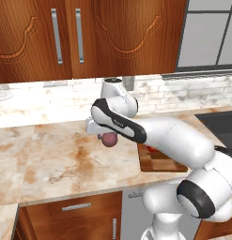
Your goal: Place the avocado, onion, tomato, and bell pepper on the cutting board.
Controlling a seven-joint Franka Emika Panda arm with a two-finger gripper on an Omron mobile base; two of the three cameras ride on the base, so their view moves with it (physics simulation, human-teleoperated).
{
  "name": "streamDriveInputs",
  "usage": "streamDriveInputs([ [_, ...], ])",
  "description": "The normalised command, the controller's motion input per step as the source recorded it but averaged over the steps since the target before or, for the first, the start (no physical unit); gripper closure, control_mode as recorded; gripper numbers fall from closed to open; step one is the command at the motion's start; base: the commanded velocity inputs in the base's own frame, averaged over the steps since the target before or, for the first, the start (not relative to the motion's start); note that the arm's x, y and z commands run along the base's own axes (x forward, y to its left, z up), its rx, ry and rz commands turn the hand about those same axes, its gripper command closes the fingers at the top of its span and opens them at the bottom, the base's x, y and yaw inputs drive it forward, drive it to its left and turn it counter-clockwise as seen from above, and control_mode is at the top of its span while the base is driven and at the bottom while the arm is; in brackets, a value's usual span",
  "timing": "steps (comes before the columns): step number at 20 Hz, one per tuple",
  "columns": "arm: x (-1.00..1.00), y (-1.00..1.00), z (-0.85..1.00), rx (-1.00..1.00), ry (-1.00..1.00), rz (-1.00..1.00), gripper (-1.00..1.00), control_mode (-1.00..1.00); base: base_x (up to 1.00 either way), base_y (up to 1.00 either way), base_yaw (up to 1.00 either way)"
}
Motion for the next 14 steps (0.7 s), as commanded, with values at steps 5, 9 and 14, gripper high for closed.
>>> streamDriveInputs([
  [5, -0.67, -0.66, 0.49, -0.05, -0.12, 0.00, 1.00, -1.00, 0.00, 0.00, 0.00],
  [9, -0.60, -0.67, 0.40, -0.05, -0.10, 0.00, 1.00, -1.00, 0.00, 0.00, 0.00],
  [14, -0.48, -0.74, 0.42, -0.07, -0.11, 0.00, 1.00, -1.00, 0.00, 0.00, 0.00],
])
